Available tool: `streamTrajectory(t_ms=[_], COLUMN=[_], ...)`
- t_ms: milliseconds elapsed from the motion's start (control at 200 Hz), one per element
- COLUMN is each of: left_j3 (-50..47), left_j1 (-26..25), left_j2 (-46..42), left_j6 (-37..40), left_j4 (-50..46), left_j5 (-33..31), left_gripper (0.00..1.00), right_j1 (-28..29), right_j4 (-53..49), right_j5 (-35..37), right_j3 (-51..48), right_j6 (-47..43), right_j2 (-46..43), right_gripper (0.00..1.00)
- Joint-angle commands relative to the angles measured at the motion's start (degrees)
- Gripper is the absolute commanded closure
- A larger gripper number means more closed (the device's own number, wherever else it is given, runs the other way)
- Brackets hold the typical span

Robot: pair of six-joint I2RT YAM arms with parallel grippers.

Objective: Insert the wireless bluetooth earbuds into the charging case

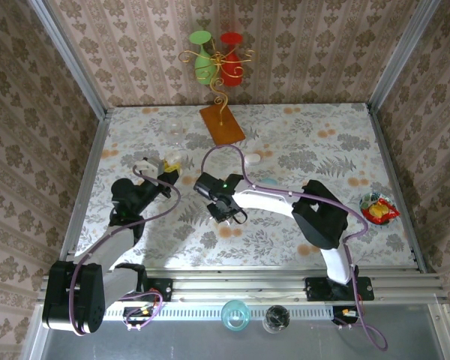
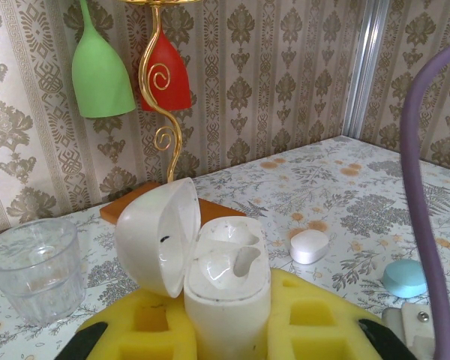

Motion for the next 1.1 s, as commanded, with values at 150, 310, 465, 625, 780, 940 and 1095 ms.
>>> streamTrajectory(t_ms=[150,310,465,625,780,940,1095], left_j3=[-0.31,-0.81,-1.1,-1.35,-1.36,-1.28,-1.1], left_j1=[0.29,0.25,0.29,0.27,0.33,0.36,0.27], left_j2=[-1.15,-1.65,-2.02,-1.71,-1.71,-1.63,-1.58], left_j6=[0.64,0.5,1.01,1.7,2.25,2.17,1.99], left_j4=[0.67,0.91,0.37,0.3,0.09,0.09,-0.07], left_j5=[1.48,1.98,2.15,2.18,2.11,2.68,3.84], left_gripper=[1.0,1.0,1.0,1.0,1.0,1.0,1.0], right_j1=[-1.44,-2.26,-2.34,-2.4,-2.43,-2.7,-3.3], right_j4=[-8.75,-11.78,-16.2,-19.52,-22.37,-23.95,-24.77], right_j5=[-2.25,-4.97,-7.01,-7.89,-7.29,-7.48,-8.32], right_j3=[5.63,8.27,12.41,15.86,18.77,20.07,20.69], right_j6=[-3.14,-5.03,-6.85,-8.36,-9.13,-9.88,-10.94], right_j2=[4.92,7.21,10.15,12.73,14.46,15.29,16.14], right_gripper=[0.62,0.66,0.66,0.66,0.65,0.65,0.67])
